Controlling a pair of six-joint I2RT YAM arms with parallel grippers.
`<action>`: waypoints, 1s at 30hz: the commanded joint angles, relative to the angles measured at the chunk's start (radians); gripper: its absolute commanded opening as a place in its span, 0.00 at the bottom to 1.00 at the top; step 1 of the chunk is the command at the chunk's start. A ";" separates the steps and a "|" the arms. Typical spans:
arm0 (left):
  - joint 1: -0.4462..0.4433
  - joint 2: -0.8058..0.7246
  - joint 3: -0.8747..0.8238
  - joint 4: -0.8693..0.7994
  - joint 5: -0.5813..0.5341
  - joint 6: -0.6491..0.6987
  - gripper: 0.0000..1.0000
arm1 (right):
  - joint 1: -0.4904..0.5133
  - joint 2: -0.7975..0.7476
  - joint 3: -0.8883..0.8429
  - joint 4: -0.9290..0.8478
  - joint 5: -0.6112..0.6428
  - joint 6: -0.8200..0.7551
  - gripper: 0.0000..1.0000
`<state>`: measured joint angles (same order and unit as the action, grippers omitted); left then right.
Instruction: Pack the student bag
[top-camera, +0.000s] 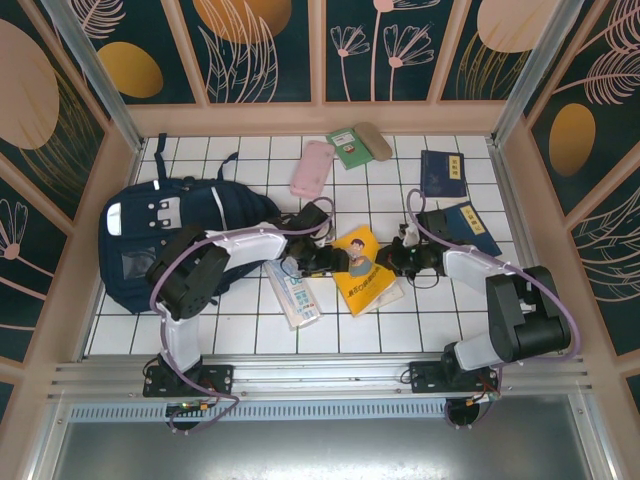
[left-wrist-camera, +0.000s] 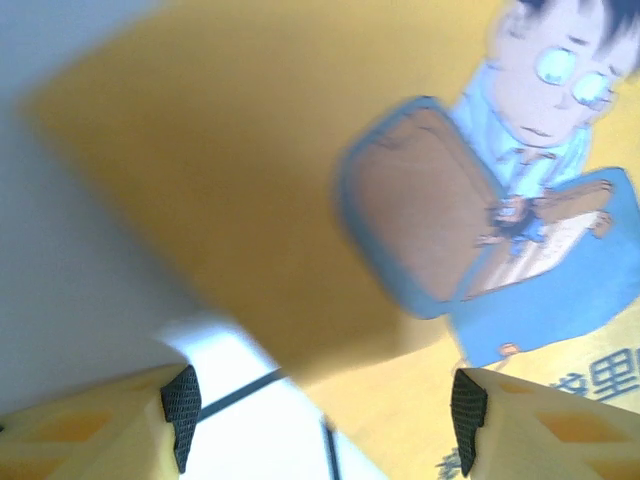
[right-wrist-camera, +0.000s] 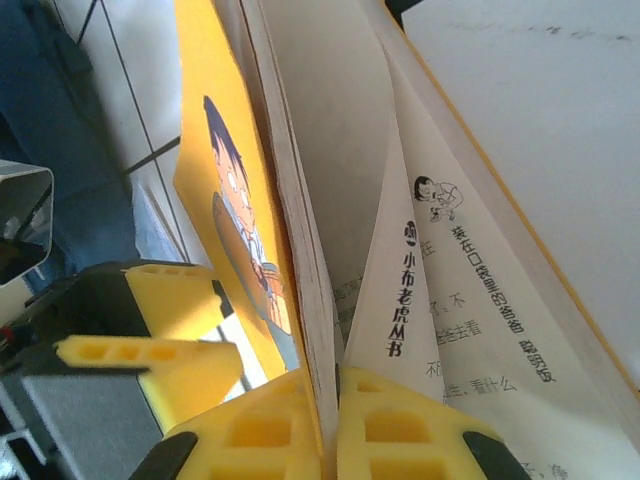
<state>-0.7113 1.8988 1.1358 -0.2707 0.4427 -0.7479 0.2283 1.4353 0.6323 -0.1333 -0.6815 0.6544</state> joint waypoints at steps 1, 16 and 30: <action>0.050 -0.066 -0.089 0.087 0.045 -0.093 0.70 | -0.036 -0.040 -0.009 0.063 -0.066 0.098 0.00; 0.061 0.008 -0.141 0.480 0.179 -0.418 0.70 | -0.079 -0.053 -0.114 0.406 -0.239 0.474 0.00; 0.061 0.040 -0.123 0.650 0.134 -0.528 0.19 | -0.074 -0.080 -0.160 0.376 -0.196 0.464 0.04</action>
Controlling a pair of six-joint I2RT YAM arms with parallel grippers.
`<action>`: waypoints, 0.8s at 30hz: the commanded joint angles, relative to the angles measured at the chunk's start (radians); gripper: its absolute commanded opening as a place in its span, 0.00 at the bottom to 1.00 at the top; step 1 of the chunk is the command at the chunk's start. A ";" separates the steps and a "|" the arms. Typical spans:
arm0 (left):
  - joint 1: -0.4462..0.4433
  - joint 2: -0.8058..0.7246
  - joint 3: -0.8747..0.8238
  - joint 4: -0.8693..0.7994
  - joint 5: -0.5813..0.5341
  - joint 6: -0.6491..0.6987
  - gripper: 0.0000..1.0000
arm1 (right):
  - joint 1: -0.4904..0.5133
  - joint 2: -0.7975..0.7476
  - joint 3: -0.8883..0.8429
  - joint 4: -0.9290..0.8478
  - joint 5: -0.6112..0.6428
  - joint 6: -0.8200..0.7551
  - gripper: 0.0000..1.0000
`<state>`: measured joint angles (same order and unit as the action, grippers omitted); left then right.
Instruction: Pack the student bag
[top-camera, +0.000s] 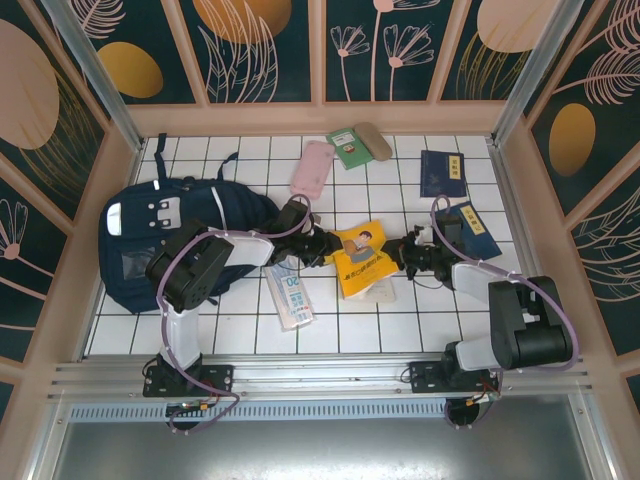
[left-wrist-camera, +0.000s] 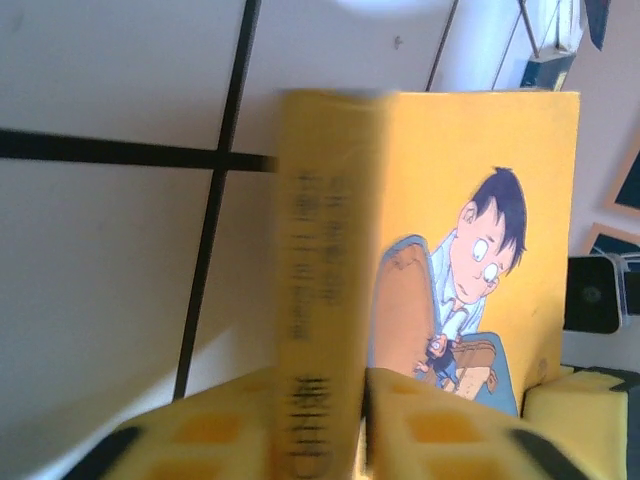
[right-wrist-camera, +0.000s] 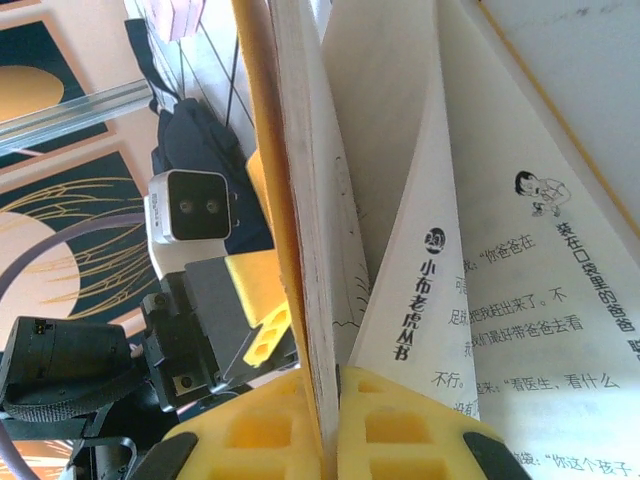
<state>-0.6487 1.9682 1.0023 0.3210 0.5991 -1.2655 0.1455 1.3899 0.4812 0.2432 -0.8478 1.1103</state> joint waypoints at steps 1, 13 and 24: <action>-0.002 -0.032 0.012 0.058 -0.025 -0.009 0.14 | 0.008 -0.034 -0.011 -0.003 -0.026 0.007 0.06; 0.032 -0.165 -0.011 0.067 -0.090 -0.032 0.00 | -0.017 -0.268 0.131 -0.455 0.410 -0.237 0.83; 0.105 -0.362 0.098 -0.026 -0.281 -0.012 0.00 | 0.062 -0.379 0.086 -0.209 0.272 0.088 0.99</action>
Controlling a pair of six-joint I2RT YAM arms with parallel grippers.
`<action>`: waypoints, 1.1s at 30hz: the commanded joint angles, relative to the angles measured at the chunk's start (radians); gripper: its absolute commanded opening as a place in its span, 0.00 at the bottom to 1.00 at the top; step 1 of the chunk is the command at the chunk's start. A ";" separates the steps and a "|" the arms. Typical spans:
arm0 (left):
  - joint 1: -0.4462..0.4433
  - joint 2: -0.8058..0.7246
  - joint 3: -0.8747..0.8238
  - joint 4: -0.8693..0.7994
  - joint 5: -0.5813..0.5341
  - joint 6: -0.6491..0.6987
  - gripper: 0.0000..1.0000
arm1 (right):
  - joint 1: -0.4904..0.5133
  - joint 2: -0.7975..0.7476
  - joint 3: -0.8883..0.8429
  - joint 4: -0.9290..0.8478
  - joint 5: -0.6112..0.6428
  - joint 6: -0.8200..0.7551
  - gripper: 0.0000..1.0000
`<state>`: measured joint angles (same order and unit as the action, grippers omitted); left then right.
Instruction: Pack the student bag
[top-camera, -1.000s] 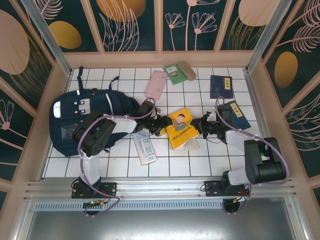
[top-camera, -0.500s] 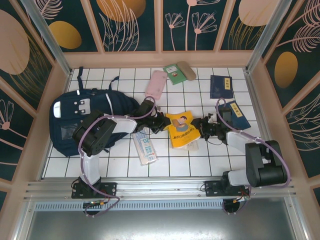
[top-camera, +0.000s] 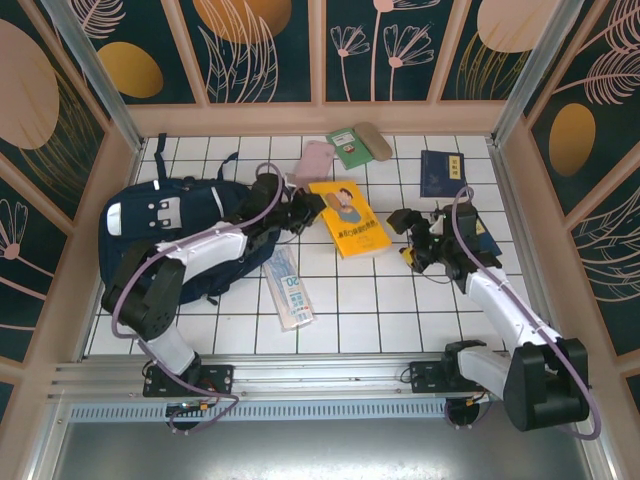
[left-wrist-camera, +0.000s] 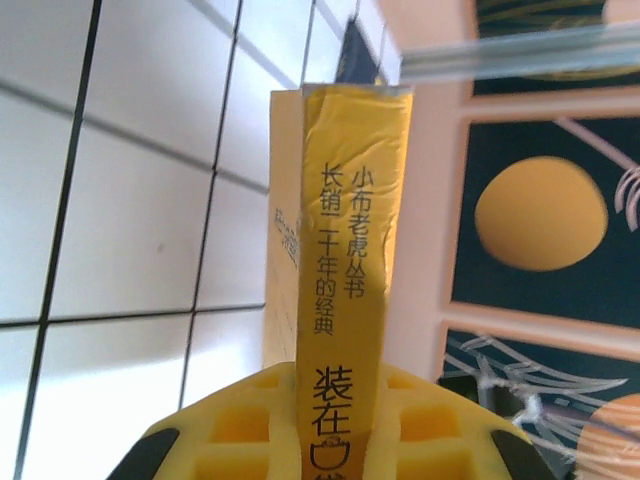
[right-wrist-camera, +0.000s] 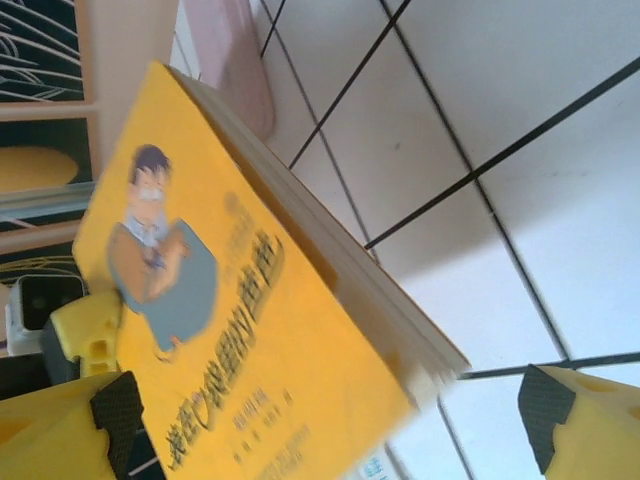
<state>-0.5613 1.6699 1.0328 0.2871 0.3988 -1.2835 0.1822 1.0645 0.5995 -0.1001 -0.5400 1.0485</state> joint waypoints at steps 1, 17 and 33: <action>0.027 -0.074 0.077 0.006 -0.105 0.006 0.00 | 0.033 -0.062 -0.047 0.201 -0.039 0.205 0.99; 0.043 -0.139 0.123 0.116 -0.213 -0.109 0.00 | 0.339 0.260 0.075 0.930 0.224 0.533 0.92; 0.043 -0.222 -0.006 0.121 -0.203 -0.115 0.00 | 0.332 0.447 0.246 0.969 0.288 0.417 0.31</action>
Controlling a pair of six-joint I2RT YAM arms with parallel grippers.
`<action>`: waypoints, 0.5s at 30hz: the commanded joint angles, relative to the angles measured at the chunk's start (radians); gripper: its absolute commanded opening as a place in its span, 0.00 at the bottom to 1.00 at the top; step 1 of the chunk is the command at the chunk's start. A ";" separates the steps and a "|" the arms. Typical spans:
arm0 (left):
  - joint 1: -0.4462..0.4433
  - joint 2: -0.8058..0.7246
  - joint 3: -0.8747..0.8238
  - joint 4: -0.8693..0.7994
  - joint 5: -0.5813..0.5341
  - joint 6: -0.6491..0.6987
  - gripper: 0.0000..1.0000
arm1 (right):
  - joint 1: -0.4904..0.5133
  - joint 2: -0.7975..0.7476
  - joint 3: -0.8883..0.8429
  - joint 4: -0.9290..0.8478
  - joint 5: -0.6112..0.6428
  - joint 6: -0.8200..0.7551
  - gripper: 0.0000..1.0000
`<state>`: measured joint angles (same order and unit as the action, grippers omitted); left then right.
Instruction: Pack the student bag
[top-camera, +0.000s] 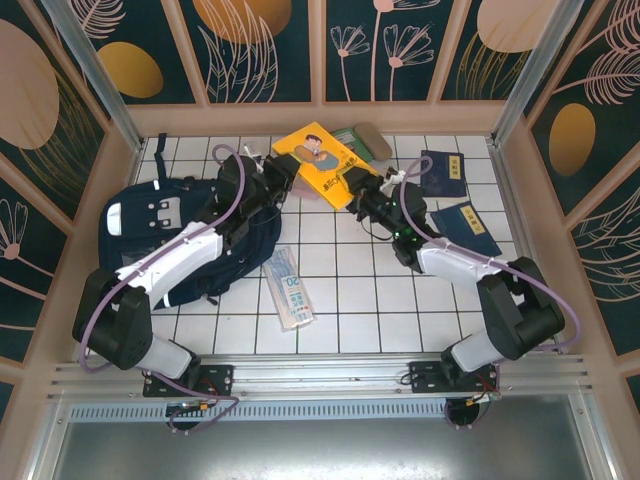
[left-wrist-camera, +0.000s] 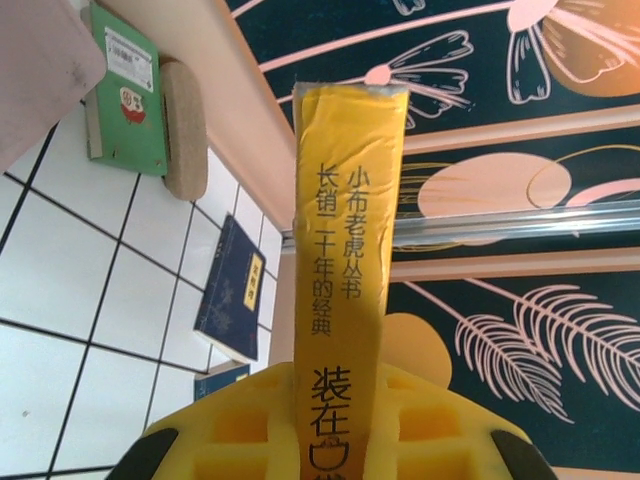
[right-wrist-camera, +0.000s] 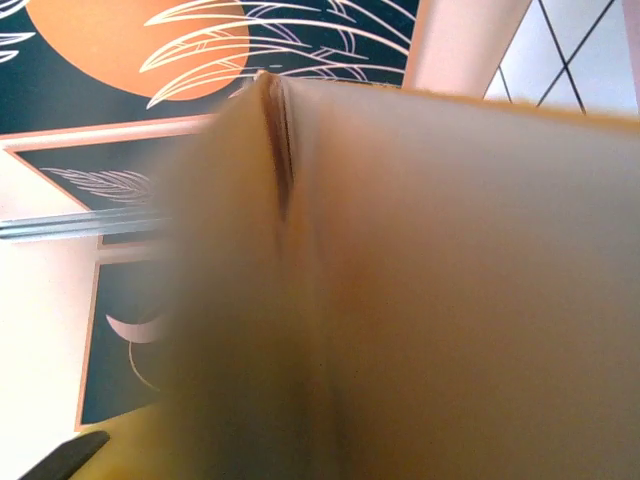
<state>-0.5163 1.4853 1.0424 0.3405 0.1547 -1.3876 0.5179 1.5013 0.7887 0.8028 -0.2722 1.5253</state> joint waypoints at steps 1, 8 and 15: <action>-0.001 -0.040 -0.020 0.066 0.041 -0.009 0.00 | -0.003 0.013 0.059 0.058 0.026 -0.068 0.23; 0.042 -0.038 0.035 -0.176 0.077 0.254 0.28 | -0.037 -0.024 0.065 -0.204 0.040 -0.254 0.00; 0.180 -0.074 0.041 -0.526 0.065 0.568 0.52 | -0.049 -0.156 0.072 -0.549 0.101 -0.669 0.00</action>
<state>-0.3805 1.4700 1.0634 -0.0071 0.2337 -1.0252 0.4568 1.4437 0.8288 0.3878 -0.2333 1.0996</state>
